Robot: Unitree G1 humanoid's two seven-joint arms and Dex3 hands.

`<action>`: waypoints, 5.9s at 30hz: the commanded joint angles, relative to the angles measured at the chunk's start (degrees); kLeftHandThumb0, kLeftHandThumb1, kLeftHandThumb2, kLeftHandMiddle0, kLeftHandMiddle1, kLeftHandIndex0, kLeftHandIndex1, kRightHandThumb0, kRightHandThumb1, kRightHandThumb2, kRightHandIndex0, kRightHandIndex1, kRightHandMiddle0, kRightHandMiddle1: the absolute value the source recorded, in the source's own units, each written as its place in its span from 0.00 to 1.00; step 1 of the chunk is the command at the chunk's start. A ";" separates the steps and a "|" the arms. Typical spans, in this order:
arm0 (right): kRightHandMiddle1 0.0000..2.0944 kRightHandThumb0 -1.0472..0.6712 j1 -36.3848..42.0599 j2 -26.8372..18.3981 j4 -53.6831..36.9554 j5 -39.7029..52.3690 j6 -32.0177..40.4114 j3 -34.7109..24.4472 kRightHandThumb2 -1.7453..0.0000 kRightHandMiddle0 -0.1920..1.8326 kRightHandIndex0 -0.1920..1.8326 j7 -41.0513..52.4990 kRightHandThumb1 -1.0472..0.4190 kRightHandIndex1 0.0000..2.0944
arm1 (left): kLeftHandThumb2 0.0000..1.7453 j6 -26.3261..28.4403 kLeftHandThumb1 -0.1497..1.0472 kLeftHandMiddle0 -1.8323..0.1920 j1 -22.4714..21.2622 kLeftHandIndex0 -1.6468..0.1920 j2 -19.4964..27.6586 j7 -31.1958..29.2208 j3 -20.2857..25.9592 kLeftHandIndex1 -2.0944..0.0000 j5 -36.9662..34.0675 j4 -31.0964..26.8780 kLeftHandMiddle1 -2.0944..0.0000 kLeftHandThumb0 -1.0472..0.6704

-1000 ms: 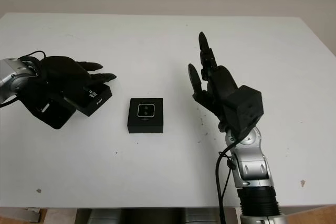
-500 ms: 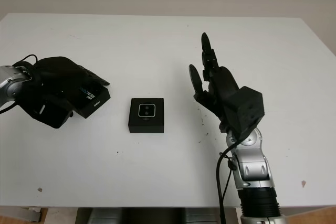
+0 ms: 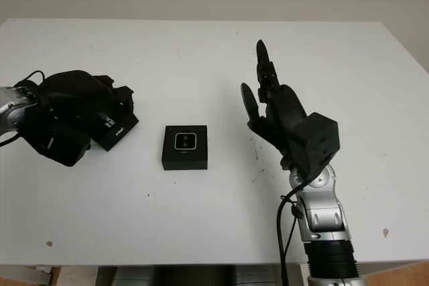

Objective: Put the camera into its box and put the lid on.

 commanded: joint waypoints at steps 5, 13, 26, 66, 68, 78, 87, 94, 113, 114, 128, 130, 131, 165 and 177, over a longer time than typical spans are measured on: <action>0.00 0.13 0.76 0.16 -0.23 -0.07 -0.20 -0.27 0.65 0.00 0.00 -0.33 0.00 0.00 | 0.16 4.94 1.00 0.73 1.12 0.88 -0.16 -7.12 3.14 0.00 -5.39 -6.35 0.00 0.45; 0.00 0.11 1.16 0.15 -1.42 -0.94 2.64 0.53 0.65 0.00 0.00 -0.78 0.00 0.00 | 0.15 20.61 1.00 0.77 6.37 0.88 -2.35 -19.56 9.03 0.00 -13.31 -22.44 0.00 0.45; 0.00 0.11 1.31 1.37 -0.35 -0.76 1.73 1.21 0.66 0.00 0.00 -0.78 0.00 0.00 | 0.16 43.03 1.00 0.75 8.49 0.76 -5.36 -36.37 11.84 0.08 -17.96 -39.24 0.04 0.44; 0.01 0.14 -0.80 3.38 2.96 -1.64 0.08 2.43 0.67 0.00 0.00 -2.03 0.00 0.00 | 0.12 59.68 1.00 0.77 -2.22 0.69 -20.32 -40.59 6.68 0.05 -15.53 -39.27 0.19 0.44; 0.01 0.14 -0.89 3.60 3.05 -1.80 0.13 2.59 0.67 0.00 0.00 -2.24 0.00 0.00 | 0.13 58.80 1.00 0.77 -2.60 0.70 -20.82 -40.47 6.17 0.06 -15.36 -38.49 0.22 0.43; 0.02 0.14 -0.98 4.37 3.83 -2.49 -0.65 3.00 0.67 0.00 0.00 -3.37 0.00 0.00 | 0.14 66.78 1.00 0.59 -5.27 0.67 -24.56 -45.03 5.20 0.00 -15.32 -37.48 0.00 0.44; 0.03 0.14 -1.28 4.68 4.71 -3.32 -1.62 3.33 0.68 0.01 0.00 -3.62 0.00 0.01 | 0.15 78.43 1.00 0.49 -8.19 0.79 -28.95 -46.37 3.56 0.04 -15.57 -35.96 0.00 0.43; 0.01 0.13 -1.61 5.06 4.93 -2.55 -1.27 3.40 0.69 0.00 0.00 -2.98 0.00 0.00 | 0.15 79.46 1.00 0.48 -8.85 0.76 -29.28 -46.04 2.08 0.01 -15.84 -35.20 0.00 0.42; 0.02 0.15 -2.32 6.27 6.04 -3.12 -2.22 3.17 0.67 0.00 0.00 -4.88 0.00 0.00 | 0.15 86.46 1.00 0.59 -8.48 0.98 -28.67 -43.06 -0.01 0.17 -14.57 -32.04 0.00 0.48; 0.02 0.15 -2.48 6.42 6.21 -3.04 -2.37 3.13 0.67 0.00 0.00 -5.00 0.00 0.00 | 0.15 86.04 1.00 0.59 -8.38 0.96 -28.53 -42.88 -0.18 0.15 -14.51 -31.76 0.00 0.49; 0.00 0.10 -3.78 7.09 7.47 -1.20 -4.90 0.01 0.65 0.00 0.00 -7.02 0.00 0.00 | 0.15 83.06 1.00 0.54 -7.30 0.94 -26.72 -43.10 0.54 0.15 -16.74 -31.42 0.00 0.50; 0.00 0.11 -4.12 6.65 7.93 -1.63 -5.39 -0.13 0.64 0.00 0.00 -6.93 0.00 0.00 | 0.15 82.68 1.00 0.54 -7.36 0.96 -26.44 -43.31 0.11 0.14 -16.76 -31.73 0.00 0.50; 0.00 0.11 -4.34 6.38 8.18 -1.94 -5.50 -0.14 0.63 0.00 0.00 -6.90 0.00 0.00 | 0.15 83.39 1.00 0.54 -7.55 0.96 -26.60 -43.48 0.02 0.15 -16.70 -32.02 0.00 0.50; 0.00 0.15 -8.67 6.42 13.51 -2.61 -8.54 0.01 0.68 0.00 0.00 -7.57 0.00 0.00 | 0.14 93.23 1.00 0.66 -2.92 0.89 -16.41 -60.03 -4.98 0.15 -10.43 -54.74 0.02 0.43; 0.00 0.14 -8.34 6.02 13.48 -2.67 -8.85 -0.11 0.68 0.00 0.00 -6.89 0.00 0.00 | 0.16 95.56 1.00 0.78 0.22 0.86 -16.12 -56.99 -4.96 0.12 -11.26 -57.69 0.07 0.42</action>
